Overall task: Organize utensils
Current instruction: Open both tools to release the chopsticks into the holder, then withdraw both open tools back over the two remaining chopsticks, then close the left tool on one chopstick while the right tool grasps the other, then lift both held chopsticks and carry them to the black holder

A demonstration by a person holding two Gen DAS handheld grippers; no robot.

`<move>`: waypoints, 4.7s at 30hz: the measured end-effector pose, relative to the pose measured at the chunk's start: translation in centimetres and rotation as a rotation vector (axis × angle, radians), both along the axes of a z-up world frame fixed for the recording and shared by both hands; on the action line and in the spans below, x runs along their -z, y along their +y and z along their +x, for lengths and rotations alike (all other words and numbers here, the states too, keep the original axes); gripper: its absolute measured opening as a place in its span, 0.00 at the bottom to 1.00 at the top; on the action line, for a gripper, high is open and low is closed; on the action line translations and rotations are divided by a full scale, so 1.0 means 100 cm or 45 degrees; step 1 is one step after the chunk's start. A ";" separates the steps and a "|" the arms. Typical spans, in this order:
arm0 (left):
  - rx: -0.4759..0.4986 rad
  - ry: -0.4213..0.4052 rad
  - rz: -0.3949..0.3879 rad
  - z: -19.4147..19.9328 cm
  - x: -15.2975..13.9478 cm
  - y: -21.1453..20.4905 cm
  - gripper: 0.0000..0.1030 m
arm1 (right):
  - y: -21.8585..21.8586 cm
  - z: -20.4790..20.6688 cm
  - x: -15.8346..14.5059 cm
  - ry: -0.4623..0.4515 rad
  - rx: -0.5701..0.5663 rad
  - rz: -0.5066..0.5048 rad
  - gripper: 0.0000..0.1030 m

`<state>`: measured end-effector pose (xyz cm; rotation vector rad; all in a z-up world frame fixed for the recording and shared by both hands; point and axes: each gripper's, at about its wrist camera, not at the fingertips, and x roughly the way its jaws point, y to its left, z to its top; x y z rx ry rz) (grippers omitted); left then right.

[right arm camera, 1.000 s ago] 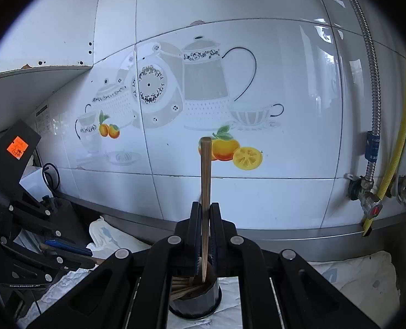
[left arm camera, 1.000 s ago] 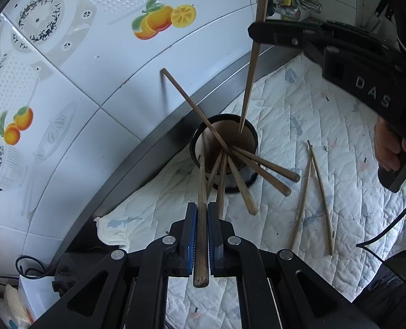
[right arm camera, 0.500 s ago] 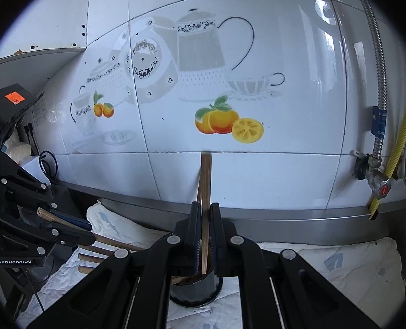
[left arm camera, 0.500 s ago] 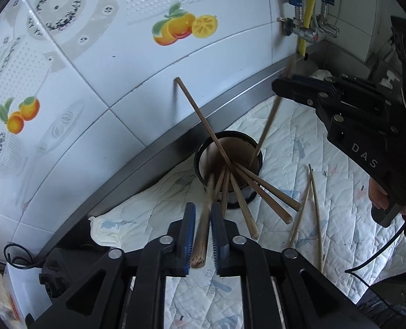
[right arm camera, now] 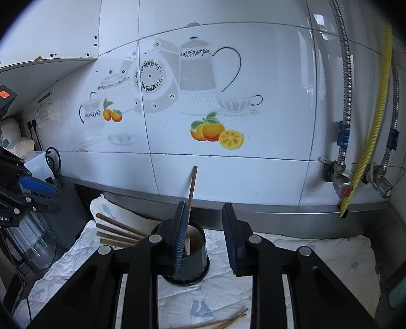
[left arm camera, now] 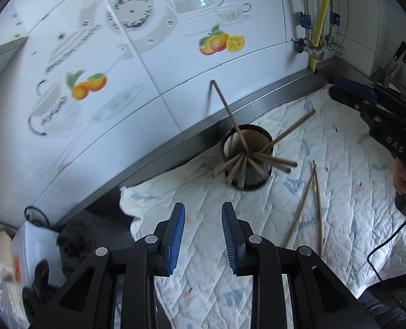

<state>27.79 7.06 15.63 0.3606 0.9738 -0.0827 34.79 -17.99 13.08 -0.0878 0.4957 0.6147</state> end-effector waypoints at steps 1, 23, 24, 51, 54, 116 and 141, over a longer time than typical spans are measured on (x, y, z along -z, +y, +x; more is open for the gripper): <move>-0.013 -0.006 -0.005 -0.011 -0.002 0.004 0.30 | -0.004 -0.007 -0.001 -0.001 0.000 -0.004 0.29; -0.072 -0.049 -0.272 -0.154 0.145 0.014 0.30 | -0.038 -0.128 0.125 0.374 -0.024 -0.051 0.32; -0.068 -0.045 -0.276 -0.150 0.152 0.012 0.30 | -0.038 -0.130 0.130 0.395 -0.020 -0.038 0.32; 0.053 0.028 -0.335 -0.074 0.257 -0.046 0.30 | -0.005 -0.116 0.203 0.708 0.175 0.050 0.26; 0.061 0.041 -0.346 -0.069 0.265 -0.049 0.30 | -0.001 -0.116 0.203 0.688 0.188 0.005 0.18; 0.090 -0.036 -0.549 -0.075 0.286 -0.080 0.10 | -0.009 -0.119 0.202 0.475 0.160 -0.150 0.09; 0.085 -0.276 -0.518 -0.097 0.206 -0.056 0.07 | -0.049 -0.139 0.129 0.212 0.133 -0.011 0.09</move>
